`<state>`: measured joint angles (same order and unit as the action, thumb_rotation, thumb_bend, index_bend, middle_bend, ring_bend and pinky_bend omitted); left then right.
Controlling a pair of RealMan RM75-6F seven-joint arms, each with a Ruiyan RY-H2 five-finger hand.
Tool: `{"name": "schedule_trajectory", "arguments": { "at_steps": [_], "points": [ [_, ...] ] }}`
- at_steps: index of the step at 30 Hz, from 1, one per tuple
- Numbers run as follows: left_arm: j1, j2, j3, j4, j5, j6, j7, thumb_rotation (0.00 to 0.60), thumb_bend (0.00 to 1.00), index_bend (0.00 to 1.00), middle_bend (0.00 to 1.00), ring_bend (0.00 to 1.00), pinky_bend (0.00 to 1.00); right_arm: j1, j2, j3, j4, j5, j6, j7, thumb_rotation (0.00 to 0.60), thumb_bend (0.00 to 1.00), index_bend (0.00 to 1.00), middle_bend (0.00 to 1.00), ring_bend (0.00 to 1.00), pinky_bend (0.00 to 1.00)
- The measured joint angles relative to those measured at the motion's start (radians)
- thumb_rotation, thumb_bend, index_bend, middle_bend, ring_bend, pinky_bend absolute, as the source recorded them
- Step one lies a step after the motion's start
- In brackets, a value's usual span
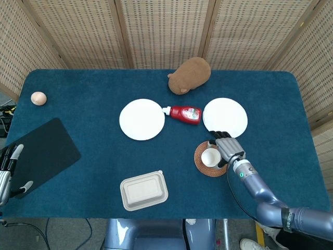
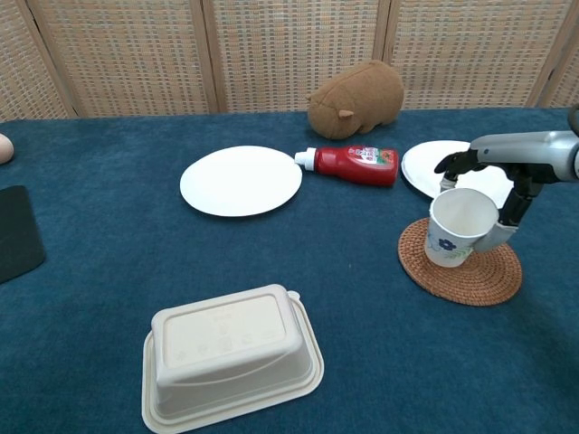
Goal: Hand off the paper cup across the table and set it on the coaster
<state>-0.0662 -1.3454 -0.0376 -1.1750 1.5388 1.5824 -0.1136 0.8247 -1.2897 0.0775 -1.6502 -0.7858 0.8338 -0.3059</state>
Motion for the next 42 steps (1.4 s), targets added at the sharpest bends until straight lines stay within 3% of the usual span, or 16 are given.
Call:
{"name": "schedule_trajectory", "arguments": {
  "at_steps": [6,10,17,26,42],
  "points": [
    [-0.001,0.0,0.002,-0.005,0.003,-0.002,0.009,0.6,0.07,0.0,0.0,0.0,0.0,-0.002,-0.01,-0.008,0.021,0.008,-0.004,-0.012,0.6,0.02,0.1,0.0,0.0,0.0],
    [0.0,0.001,0.002,-0.008,0.005,0.002,0.009,0.6,0.07,0.0,0.0,0.0,0.0,-0.005,-0.012,-0.015,0.025,0.014,0.021,-0.042,0.6,0.02,0.01,0.0,0.0,0.0],
    [0.003,0.003,0.001,-0.01,0.009,0.012,0.006,0.6,0.07,0.0,0.0,0.0,0.0,-0.014,-0.001,-0.034,0.014,0.031,0.087,-0.121,0.6,0.02,0.0,0.0,0.0,0.0],
    [0.004,0.005,0.001,-0.01,0.012,0.015,0.001,0.6,0.07,0.0,0.0,0.0,0.0,-0.098,0.039,-0.066,-0.017,-0.015,0.273,-0.174,0.6,0.02,0.0,0.0,0.0,0.0],
    [0.007,0.032,0.003,-0.1,0.037,0.044,0.048,0.6,0.07,0.0,0.0,0.0,0.0,-0.475,0.025,-0.176,0.042,-0.445,0.699,0.104,0.6,0.02,0.0,0.0,0.0,0.0]
  ]
}}
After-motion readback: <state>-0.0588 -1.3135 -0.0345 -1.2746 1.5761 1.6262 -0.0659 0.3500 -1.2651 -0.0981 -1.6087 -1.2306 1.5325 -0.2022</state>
